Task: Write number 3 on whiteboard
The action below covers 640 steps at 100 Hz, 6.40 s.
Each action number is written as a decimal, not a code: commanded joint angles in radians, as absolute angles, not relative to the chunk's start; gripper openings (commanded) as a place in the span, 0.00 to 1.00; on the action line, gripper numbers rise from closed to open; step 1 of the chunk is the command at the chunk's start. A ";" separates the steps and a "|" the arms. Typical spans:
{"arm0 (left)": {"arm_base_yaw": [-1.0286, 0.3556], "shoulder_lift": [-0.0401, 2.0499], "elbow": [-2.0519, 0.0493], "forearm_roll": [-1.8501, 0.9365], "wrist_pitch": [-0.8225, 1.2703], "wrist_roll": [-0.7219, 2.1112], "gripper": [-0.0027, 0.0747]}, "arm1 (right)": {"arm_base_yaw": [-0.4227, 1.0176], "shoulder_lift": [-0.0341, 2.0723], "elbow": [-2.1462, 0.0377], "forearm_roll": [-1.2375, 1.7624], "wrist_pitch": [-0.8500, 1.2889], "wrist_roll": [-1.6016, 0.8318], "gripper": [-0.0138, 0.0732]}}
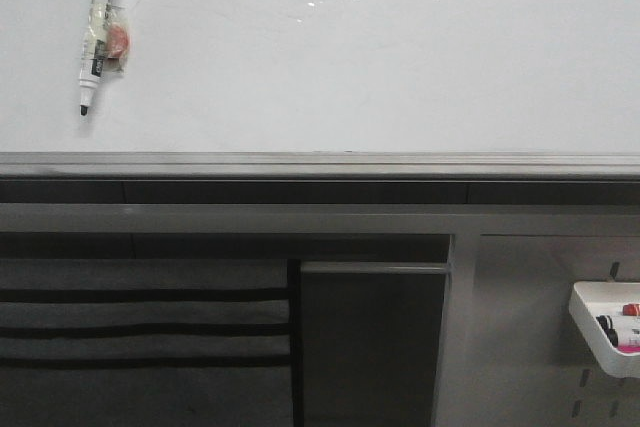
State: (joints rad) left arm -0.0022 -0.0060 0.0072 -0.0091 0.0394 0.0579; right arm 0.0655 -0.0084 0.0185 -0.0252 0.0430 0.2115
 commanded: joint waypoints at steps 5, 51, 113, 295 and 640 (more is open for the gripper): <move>-0.010 -0.036 0.009 -0.016 -0.039 0.057 0.01 | 0.059 -0.030 0.038 -0.027 -0.038 0.209 0.07; -0.010 -0.036 0.009 -0.016 -0.039 0.057 0.01 | 0.059 -0.030 0.038 -0.027 -0.038 0.209 0.07; -0.010 -0.036 0.009 -0.016 -0.039 0.057 0.01 | 0.059 -0.030 0.038 -0.223 -0.034 0.191 0.07; -0.010 0.297 -0.609 -0.076 0.382 0.159 0.01 | 0.059 0.331 -0.506 -0.125 0.377 0.086 0.07; -0.368 1.354 -0.802 -0.137 -0.047 0.155 0.05 | 0.060 0.447 -0.659 0.235 0.575 -0.138 0.80</move>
